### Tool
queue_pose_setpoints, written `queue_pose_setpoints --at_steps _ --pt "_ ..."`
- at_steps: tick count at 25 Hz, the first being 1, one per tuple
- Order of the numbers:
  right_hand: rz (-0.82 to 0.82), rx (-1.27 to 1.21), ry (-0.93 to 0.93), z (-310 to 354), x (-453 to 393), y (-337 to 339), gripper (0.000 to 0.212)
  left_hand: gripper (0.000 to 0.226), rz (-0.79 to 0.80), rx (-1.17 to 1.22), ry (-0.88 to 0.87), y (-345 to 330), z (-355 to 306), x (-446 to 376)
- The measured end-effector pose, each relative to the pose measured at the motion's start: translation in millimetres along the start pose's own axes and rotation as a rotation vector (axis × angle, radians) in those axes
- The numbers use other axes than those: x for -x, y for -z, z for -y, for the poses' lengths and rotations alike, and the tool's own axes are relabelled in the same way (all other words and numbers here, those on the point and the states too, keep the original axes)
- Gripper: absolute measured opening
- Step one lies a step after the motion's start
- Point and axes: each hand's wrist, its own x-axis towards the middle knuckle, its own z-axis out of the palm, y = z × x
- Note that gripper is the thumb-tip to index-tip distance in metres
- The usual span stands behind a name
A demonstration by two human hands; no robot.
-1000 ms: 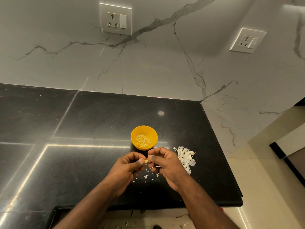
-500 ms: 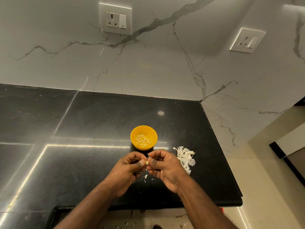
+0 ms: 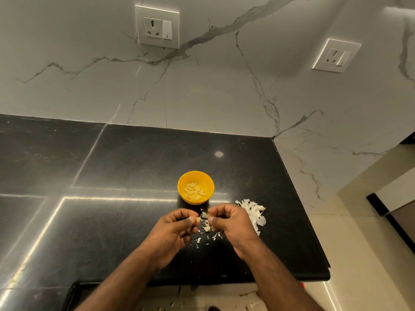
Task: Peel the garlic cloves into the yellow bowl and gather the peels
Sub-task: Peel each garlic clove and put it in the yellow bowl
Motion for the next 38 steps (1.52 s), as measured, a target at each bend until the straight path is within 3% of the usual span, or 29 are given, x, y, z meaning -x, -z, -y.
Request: queue_pose_setpoints --at_steps 9,15,20,25,33,38 --pt "0.201 0.149 0.197 8 12 -7 0.029 0.017 -0.032 0.064 0.017 -1 1 -5" --pt "0.092 0.129 0.19 4 8 -15 0.01 0.014 -0.028 -0.016 -0.005 0 2 -3" --pt "0.075 0.204 0.165 3 3 -12 0.023 0.012 -0.084 -0.053 -0.025 1 2 -4" --pt "0.064 0.263 0.152 3 5 -6 0.007 0.008 -0.13 -0.188 -0.054 5 5 -7" --pt "0.043 0.321 0.161 3 5 -2 0.011 0.005 -0.134 -0.404 -0.111 3 9 -8" --pt "0.04 0.296 0.149 2 4 -2 0.005 0.011 -0.144 -0.402 -0.119 2 10 -8"
